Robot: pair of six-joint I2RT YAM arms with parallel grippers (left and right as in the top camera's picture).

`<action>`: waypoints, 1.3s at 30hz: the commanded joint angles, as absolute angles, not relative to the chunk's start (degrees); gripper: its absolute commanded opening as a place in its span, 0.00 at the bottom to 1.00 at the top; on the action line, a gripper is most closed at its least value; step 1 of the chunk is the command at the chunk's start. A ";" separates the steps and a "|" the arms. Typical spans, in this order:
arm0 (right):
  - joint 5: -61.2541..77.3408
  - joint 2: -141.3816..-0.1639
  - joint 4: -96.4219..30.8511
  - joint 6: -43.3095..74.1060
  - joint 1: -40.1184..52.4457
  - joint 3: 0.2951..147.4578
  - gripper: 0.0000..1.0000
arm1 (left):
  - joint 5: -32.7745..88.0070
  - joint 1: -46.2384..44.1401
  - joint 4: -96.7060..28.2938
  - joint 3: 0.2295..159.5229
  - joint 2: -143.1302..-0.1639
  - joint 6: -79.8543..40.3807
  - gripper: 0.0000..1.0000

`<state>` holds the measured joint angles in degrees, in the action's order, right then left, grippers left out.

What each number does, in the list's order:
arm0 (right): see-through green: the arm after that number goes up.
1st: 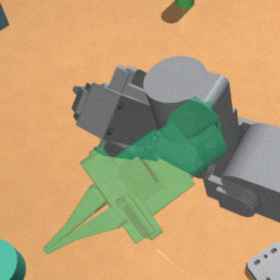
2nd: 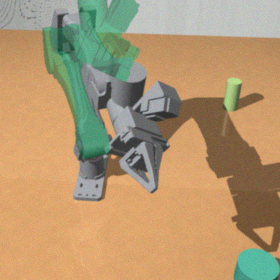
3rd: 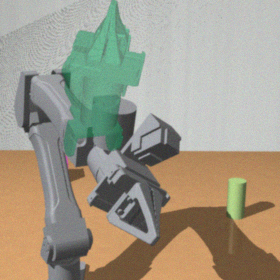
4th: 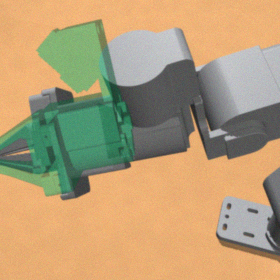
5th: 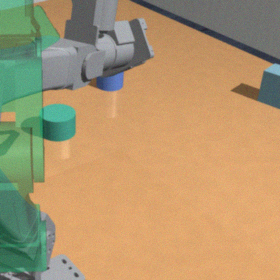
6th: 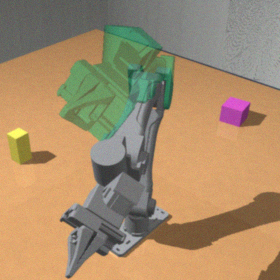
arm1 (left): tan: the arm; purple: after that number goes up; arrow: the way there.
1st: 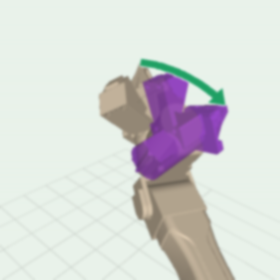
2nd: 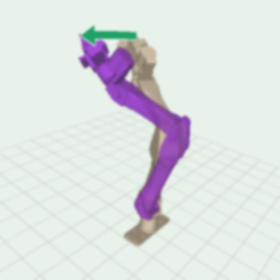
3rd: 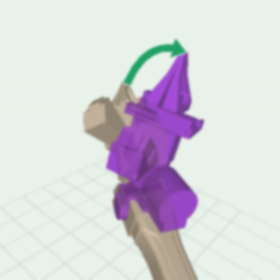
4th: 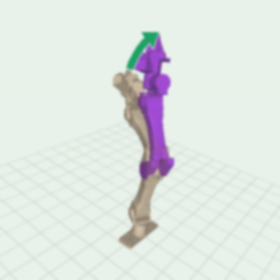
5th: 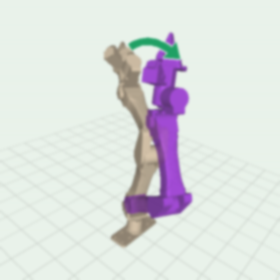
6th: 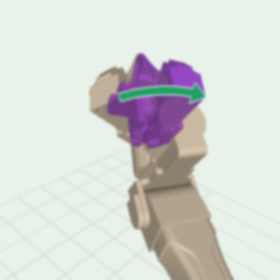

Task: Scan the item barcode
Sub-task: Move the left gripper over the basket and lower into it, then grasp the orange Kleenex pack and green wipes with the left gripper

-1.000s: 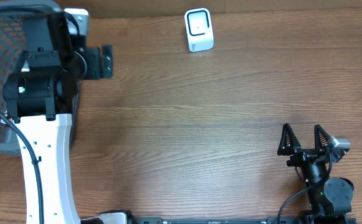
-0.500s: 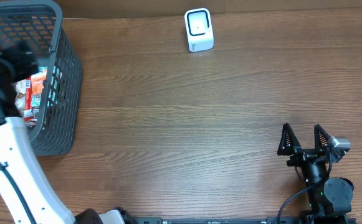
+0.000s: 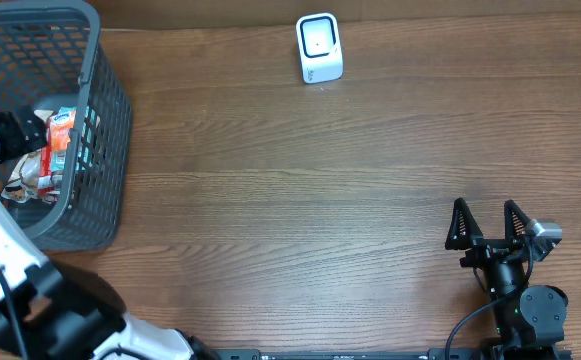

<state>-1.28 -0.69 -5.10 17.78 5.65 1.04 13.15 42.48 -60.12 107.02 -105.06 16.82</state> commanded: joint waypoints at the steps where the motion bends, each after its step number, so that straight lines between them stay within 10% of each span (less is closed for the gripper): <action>1: -0.95 -0.19 -4.71 17.61 5.39 0.45 1.00 | 21.32 42.37 -60.49 107.79 -107.11 23.44 1.00; 39: -0.95 -0.19 -4.71 17.61 5.39 0.45 1.00 | 14.83 37.69 -60.53 107.72 -125.29 26.15 0.98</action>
